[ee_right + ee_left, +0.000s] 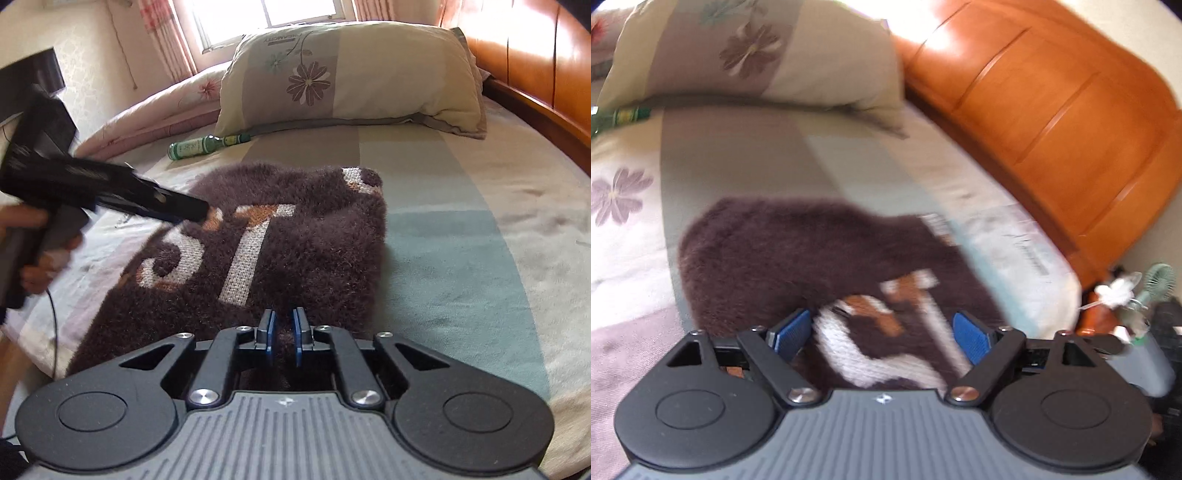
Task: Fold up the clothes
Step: 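Move both open grippers to the edge of the folded sweater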
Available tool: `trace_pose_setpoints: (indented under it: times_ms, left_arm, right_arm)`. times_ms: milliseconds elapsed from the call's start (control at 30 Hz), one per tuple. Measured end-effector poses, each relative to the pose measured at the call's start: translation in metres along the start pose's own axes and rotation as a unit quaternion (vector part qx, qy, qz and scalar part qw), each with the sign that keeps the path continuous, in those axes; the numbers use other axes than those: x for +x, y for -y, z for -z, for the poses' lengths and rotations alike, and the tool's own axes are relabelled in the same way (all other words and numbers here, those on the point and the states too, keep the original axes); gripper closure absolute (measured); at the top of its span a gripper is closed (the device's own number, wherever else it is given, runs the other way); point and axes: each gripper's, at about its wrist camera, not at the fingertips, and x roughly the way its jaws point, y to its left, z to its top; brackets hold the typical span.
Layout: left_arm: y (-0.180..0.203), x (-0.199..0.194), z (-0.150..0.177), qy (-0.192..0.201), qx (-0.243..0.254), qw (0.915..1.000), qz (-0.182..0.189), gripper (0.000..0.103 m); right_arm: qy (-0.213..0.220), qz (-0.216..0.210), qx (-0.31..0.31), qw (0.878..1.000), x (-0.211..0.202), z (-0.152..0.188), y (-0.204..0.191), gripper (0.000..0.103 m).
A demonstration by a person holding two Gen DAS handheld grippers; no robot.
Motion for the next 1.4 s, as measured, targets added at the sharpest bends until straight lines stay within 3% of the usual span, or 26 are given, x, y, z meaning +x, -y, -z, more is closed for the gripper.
trace_pose_setpoints:
  times_ms: [67,133,300,400,533,600,667,800,933,1100,1400]
  left_arm:
    - [-0.009,0.004,0.006,0.014,-0.017,0.9996,0.016,0.02]
    - [-0.002,0.004,0.01,0.015,0.02,0.9997,0.007,0.02]
    - [0.012,-0.011,0.004,0.015,0.027,0.9993,-0.02,0.021]
    - [0.025,-0.035,0.012,0.016,0.036,0.9992,-0.006,0.019]
    - [0.036,-0.052,0.03,0.008,0.03,0.9988,0.037,0.018]
    - [0.038,-0.048,0.038,-0.008,0.023,0.9986,0.047,0.017]
    - [0.035,-0.043,0.044,-0.015,0.018,0.9989,0.04,0.018]
    - [0.033,-0.043,0.047,-0.02,0.005,0.9995,0.023,0.018]
    - [0.043,-0.053,0.049,-0.01,0.019,0.9998,0.001,0.015]
    - [0.046,-0.052,0.06,0.001,0.029,0.9995,-0.01,0.011]
    - [0.052,-0.06,0.062,0.023,0.037,0.9983,-0.038,0.008]
  right_arm:
    - [0.007,-0.006,0.015,1.0,-0.001,0.004,0.005,0.092]
    - [0.013,-0.011,0.028,0.999,-0.003,0.007,0.008,0.092]
    - [0.013,0.002,0.022,1.0,-0.006,0.002,-0.001,0.092]
    - [0.024,0.008,-0.006,1.0,-0.023,0.0,-0.022,0.081]
    - [0.028,-0.024,-0.047,0.998,-0.038,0.003,-0.052,0.08]
    - [0.003,-0.008,-0.063,0.998,-0.028,0.011,-0.059,0.08]
    - [-0.026,0.007,-0.046,0.999,-0.016,0.02,-0.052,0.08]
    - [-0.028,0.002,0.0,1.0,-0.023,0.033,-0.039,0.08]
    - [-0.014,0.003,-0.018,1.0,-0.038,0.034,-0.056,0.062]
    - [-0.043,0.017,-0.008,0.999,-0.023,0.04,-0.059,0.057]
    - [-0.027,0.017,0.013,0.999,-0.04,0.036,-0.062,0.044]
